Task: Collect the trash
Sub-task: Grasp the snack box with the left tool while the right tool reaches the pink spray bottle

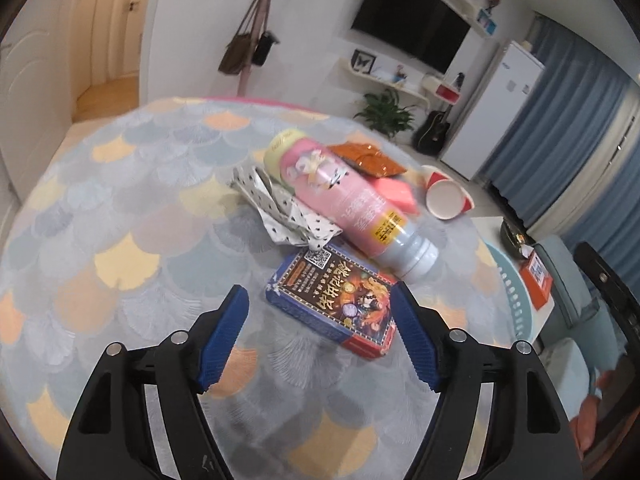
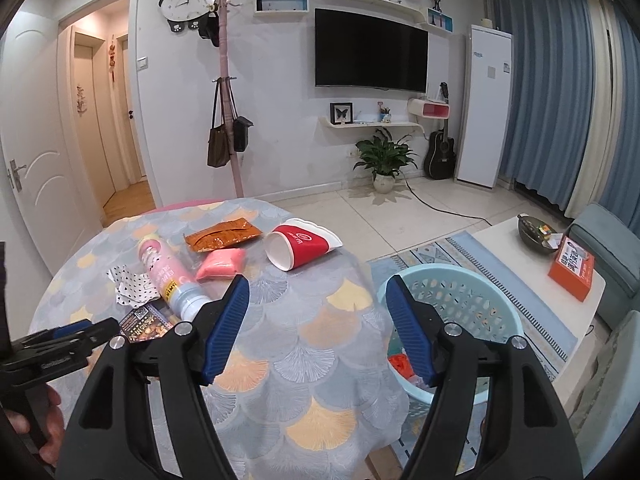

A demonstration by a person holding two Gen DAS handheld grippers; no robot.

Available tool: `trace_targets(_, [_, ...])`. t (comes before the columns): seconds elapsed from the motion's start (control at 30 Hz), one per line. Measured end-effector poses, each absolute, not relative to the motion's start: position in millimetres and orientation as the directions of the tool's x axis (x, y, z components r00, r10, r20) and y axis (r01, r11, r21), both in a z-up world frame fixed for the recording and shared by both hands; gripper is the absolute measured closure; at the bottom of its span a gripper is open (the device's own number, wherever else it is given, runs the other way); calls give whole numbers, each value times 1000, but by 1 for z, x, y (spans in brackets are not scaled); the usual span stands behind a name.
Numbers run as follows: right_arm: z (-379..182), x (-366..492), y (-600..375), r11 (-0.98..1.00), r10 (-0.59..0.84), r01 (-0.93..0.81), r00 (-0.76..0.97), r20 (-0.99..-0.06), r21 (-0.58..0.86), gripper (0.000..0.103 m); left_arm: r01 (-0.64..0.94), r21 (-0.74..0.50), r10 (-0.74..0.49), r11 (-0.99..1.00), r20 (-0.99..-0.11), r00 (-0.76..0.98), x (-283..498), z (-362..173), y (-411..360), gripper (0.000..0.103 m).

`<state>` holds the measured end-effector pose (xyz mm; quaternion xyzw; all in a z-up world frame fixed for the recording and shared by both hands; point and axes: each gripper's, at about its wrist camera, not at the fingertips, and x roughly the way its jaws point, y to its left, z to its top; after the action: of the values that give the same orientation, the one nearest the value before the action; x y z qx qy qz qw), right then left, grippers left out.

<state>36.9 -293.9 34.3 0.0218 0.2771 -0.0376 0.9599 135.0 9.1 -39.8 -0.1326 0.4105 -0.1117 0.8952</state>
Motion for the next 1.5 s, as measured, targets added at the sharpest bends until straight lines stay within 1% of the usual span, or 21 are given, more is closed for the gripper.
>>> trace_targets(0.07, [32,38,-295,996,-62,90,839,-541,26,35,44,-328,-282,944,-724,630,142,-46,3,27])
trace_targets(0.2, [27,40,-302,995,-63,98,832,-551,35,35,-41,-342,-249,939,-757,605,163,-56,-8,24])
trace_targets(0.27, [26,41,-306,994,-66,105,830,-555,39,35,-83,-322,-209,943,-767,606,171,-59,-15,22])
trace_targets(0.4, [23,44,-319,991,-71,122,824,-562,54,35,-137,-237,-109,962,-790,603,180,-64,-26,22])
trace_targets(0.5, [19,46,-327,989,-69,132,816,-573,69,35,-137,-145,-33,980,-794,607,183,-66,-37,21])
trace_targets(0.6, [16,48,-329,988,-66,134,811,-582,75,35,-108,-101,-13,989,-788,616,181,-66,-40,21])
trace_targets(0.63, [16,48,-328,988,-64,132,810,-583,75,35,-74,-98,-32,992,-790,612,180,-65,-40,22])
trace_targets(0.7, [14,50,-325,990,-55,121,807,-588,75,35,8,-92,-78,996,-792,606,173,-64,-38,26])
trace_targets(0.9, [7,61,-304,996,-9,59,793,-610,62,35,186,-34,-143,982,-781,608,138,-60,-21,31])
trace_targets(1.0, [0,70,-287,997,51,-5,775,-630,74,32,275,22,-157,961,-774,613,122,-60,-13,31])
trace_targets(1.03, [-2,74,-281,996,75,-32,768,-637,78,31,299,60,-147,952,-768,623,114,-60,-11,30])
trace_targets(1.13, [-11,95,-259,985,175,-135,722,-669,111,30,279,114,-96,953,-762,640,102,-61,2,29])
trace_targets(1.2, [-13,108,-250,978,206,-163,701,-682,128,29,248,93,-89,964,-769,634,99,-60,11,26])
trace_targets(1.3, [-12,126,-232,954,298,-235,660,-690,186,29,218,47,-104,975,-769,631,91,-55,21,22])
trace_targets(1.33, [-12,131,-227,948,315,-254,651,-691,193,29,204,25,-112,979,-767,632,87,-53,24,19])
trace_targets(1.5, [-12,154,-195,931,343,-323,606,-717,173,24,178,-90,-179,980,-785,593,81,-59,28,18])
